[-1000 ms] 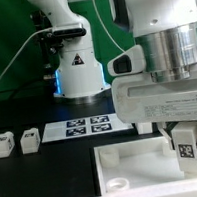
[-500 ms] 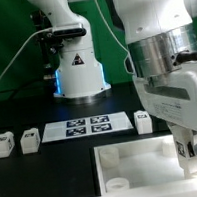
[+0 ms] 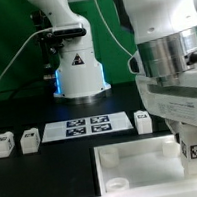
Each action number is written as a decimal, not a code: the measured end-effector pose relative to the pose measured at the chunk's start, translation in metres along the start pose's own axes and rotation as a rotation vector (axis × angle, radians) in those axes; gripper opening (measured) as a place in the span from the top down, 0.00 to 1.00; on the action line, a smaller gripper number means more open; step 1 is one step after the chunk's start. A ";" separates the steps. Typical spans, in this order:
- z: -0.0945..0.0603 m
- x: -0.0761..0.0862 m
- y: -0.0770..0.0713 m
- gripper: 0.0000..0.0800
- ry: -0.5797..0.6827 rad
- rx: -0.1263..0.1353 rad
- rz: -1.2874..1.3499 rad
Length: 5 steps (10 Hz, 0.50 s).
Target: Assemble one leg
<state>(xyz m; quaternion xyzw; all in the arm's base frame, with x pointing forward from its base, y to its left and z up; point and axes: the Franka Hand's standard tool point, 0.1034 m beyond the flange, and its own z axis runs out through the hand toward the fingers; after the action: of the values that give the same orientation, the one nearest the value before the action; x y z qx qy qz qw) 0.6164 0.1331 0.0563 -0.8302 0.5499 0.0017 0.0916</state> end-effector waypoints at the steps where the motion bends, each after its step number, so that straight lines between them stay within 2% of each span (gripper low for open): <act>1: 0.000 -0.003 0.000 0.19 0.006 -0.016 -0.157; 2: -0.002 -0.008 0.000 0.19 0.022 -0.039 -0.339; 5: -0.002 -0.006 0.000 0.19 0.022 -0.043 -0.608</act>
Offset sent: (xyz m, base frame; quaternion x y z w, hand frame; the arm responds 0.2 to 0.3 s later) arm 0.0000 0.0000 0.0000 0.0000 0.0000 -0.2667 0.9638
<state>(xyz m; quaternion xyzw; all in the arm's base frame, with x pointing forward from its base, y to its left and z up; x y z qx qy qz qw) 0.6136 0.1382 0.0591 -0.9584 0.2769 -0.0233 0.0644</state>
